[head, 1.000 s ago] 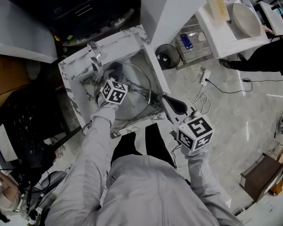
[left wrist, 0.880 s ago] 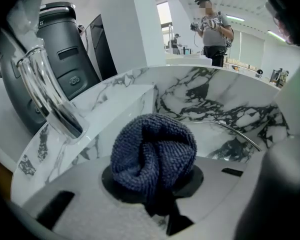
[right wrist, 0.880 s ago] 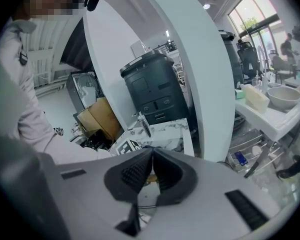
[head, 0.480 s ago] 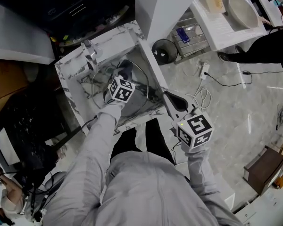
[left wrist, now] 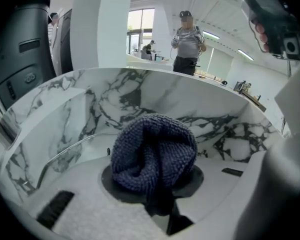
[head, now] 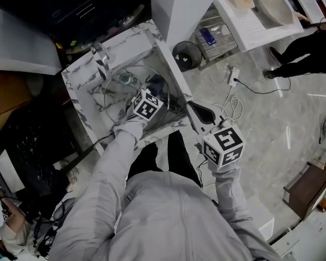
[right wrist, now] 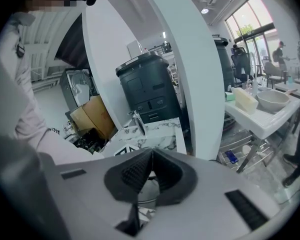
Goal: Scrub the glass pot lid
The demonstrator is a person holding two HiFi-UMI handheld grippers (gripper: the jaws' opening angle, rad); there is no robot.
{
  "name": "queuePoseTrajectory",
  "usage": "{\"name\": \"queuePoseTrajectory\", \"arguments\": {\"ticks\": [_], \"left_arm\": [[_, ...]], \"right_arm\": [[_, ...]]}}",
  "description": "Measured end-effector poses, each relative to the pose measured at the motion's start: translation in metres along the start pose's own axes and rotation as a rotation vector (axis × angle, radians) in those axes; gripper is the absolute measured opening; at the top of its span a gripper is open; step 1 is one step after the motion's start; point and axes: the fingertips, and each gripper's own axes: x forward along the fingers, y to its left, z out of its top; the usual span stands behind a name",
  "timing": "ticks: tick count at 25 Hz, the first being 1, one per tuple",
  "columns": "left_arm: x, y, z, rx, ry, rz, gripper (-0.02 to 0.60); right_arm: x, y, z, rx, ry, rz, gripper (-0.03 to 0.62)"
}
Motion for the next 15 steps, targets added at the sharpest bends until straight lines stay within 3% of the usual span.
{"name": "queuePoseTrajectory", "arguments": {"ticks": [15], "left_arm": [[-0.013, -0.064, -0.017, 0.070, 0.042, -0.294, 0.086]], "right_arm": [[-0.014, 0.020, -0.010, 0.023, -0.020, -0.019, 0.031]]}}
